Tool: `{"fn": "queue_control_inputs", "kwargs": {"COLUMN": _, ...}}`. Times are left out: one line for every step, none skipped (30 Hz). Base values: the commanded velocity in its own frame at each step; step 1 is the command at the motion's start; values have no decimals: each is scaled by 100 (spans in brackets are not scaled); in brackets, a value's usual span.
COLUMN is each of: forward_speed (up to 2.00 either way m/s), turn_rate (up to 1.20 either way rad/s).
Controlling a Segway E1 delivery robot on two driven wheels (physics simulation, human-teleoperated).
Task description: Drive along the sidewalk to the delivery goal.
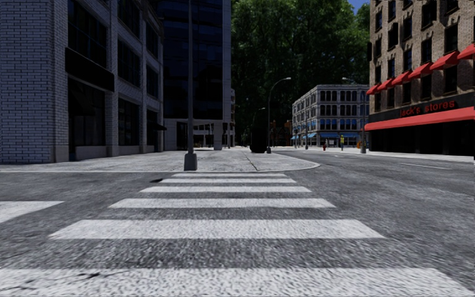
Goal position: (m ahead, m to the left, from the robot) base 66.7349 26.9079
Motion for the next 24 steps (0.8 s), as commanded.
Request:
{"fn": "queue_control_inputs", "kwargs": {"forward_speed": 200, "turn_rate": 0}}
{"fn": "queue_control_inputs", "kwargs": {"forward_speed": 200, "turn_rate": 0}}
{"fn": "queue_control_inputs", "kwargs": {"forward_speed": 200, "turn_rate": 0}}
{"fn": "queue_control_inputs", "kwargs": {"forward_speed": 200, "turn_rate": 0}}
{"fn": "queue_control_inputs", "kwargs": {"forward_speed": 200, "turn_rate": 0}}
{"fn": "queue_control_inputs", "kwargs": {"forward_speed": 200, "turn_rate": 0}}
{"fn": "queue_control_inputs", "kwargs": {"forward_speed": 200, "turn_rate": 0}}
{"fn": "queue_control_inputs", "kwargs": {"forward_speed": 200, "turn_rate": 0}}
{"fn": "queue_control_inputs", "kwargs": {"forward_speed": 200, "turn_rate": 0}}
{"fn": "queue_control_inputs", "kwargs": {"forward_speed": 200, "turn_rate": 0}}
{"fn": "queue_control_inputs", "kwargs": {"forward_speed": 200, "turn_rate": 0}}
{"fn": "queue_control_inputs", "kwargs": {"forward_speed": 200, "turn_rate": 0}}
{"fn": "queue_control_inputs", "kwargs": {"forward_speed": 200, "turn_rate": 0}}
{"fn": "queue_control_inputs", "kwargs": {"forward_speed": 200, "turn_rate": 0}}
{"fn": "queue_control_inputs", "kwargs": {"forward_speed": 200, "turn_rate": 0}}
{"fn": "queue_control_inputs", "kwargs": {"forward_speed": 200, "turn_rate": 0}}
{"fn": "queue_control_inputs", "kwargs": {"forward_speed": 200, "turn_rate": 0}}
{"fn": "queue_control_inputs", "kwargs": {"forward_speed": 200, "turn_rate": 0}}
{"fn": "queue_control_inputs", "kwargs": {"forward_speed": 200, "turn_rate": 0}}
{"fn": "queue_control_inputs", "kwargs": {"forward_speed": 200, "turn_rate": 0}}
{"fn": "queue_control_inputs", "kwargs": {"forward_speed": 200, "turn_rate": 0}}
{"fn": "queue_control_inputs", "kwargs": {"forward_speed": 200, "turn_rate": 0}}
{"fn": "queue_control_inputs", "kwargs": {"forward_speed": 200, "turn_rate": 0}}
{"fn": "queue_control_inputs", "kwargs": {"forward_speed": 200, "turn_rate": 0}}
